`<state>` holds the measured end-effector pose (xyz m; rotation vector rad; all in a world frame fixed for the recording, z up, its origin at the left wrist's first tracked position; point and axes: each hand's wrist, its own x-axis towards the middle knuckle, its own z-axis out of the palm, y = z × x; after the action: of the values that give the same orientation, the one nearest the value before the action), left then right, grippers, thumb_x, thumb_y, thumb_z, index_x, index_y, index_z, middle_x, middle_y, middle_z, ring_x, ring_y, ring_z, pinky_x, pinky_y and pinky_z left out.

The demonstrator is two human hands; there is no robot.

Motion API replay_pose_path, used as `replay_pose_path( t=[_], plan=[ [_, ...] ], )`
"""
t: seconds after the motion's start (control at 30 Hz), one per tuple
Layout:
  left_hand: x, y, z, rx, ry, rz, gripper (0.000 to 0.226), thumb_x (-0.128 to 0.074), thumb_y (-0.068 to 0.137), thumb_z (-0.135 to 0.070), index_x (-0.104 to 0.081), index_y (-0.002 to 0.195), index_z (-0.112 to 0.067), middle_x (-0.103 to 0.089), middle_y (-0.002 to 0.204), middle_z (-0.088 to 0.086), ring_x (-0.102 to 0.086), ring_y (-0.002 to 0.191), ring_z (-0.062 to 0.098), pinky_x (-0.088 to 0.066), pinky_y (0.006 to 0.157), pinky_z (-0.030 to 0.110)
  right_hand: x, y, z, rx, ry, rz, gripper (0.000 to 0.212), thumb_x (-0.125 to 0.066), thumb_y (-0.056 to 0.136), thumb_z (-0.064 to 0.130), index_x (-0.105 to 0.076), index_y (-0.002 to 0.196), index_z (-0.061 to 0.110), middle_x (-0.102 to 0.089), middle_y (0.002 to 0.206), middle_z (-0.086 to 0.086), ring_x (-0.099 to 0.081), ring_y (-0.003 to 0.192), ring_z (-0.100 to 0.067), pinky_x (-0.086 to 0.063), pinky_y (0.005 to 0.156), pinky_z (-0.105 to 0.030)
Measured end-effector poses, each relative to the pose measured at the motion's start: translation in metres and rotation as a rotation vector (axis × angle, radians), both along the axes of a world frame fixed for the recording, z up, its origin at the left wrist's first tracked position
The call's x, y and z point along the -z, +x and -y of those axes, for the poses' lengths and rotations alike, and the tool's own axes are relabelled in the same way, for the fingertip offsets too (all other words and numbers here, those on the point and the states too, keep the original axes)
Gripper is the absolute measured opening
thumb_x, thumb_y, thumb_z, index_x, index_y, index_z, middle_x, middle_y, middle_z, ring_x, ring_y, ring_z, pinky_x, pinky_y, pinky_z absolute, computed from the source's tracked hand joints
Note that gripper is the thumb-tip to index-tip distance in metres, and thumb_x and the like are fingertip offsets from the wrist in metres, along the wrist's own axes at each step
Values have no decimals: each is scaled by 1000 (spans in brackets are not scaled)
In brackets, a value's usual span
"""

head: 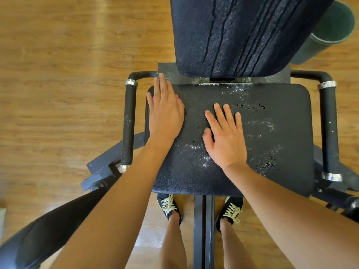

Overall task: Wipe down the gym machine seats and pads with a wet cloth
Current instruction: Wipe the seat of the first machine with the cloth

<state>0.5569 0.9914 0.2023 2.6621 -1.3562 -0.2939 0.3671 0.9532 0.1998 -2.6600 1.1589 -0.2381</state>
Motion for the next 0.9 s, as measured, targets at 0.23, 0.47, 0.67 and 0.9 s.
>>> replay_pose_path(
  t=[0.23,0.47,0.67,0.9],
  plan=[
    [-3,-45,-69,40,48,-8,59,-24,110,-30,-18,159,1,-3,170,18,-2,157,32,-14,124,53,-1,0,-1,1,2,-4,49,-39,105,29,-48,151,14,-37,164,-13,-24,156,-35,-16,127,-57],
    [-3,-9,-19,2,46,5,61,-22,108,-31,-16,159,2,0,170,18,0,157,31,-9,125,54,-1,1,-1,3,4,-9,49,-36,105,29,-48,151,15,-37,164,-13,-24,155,-35,-16,127,-57],
    [-2,-11,-20,25,26,15,58,-23,109,-28,-16,158,2,-3,169,18,0,157,32,-10,124,54,0,1,-1,4,-5,0,49,-38,105,29,-49,151,14,-38,163,-14,-26,155,-36,-16,127,-57],
    [-6,-54,-78,19,34,-31,58,-24,110,-28,-12,160,0,0,170,16,3,157,30,-8,125,50,2,0,-1,8,-5,22,49,-38,105,29,-49,151,14,-38,164,-13,-25,155,-35,-17,127,-57]
  ],
)
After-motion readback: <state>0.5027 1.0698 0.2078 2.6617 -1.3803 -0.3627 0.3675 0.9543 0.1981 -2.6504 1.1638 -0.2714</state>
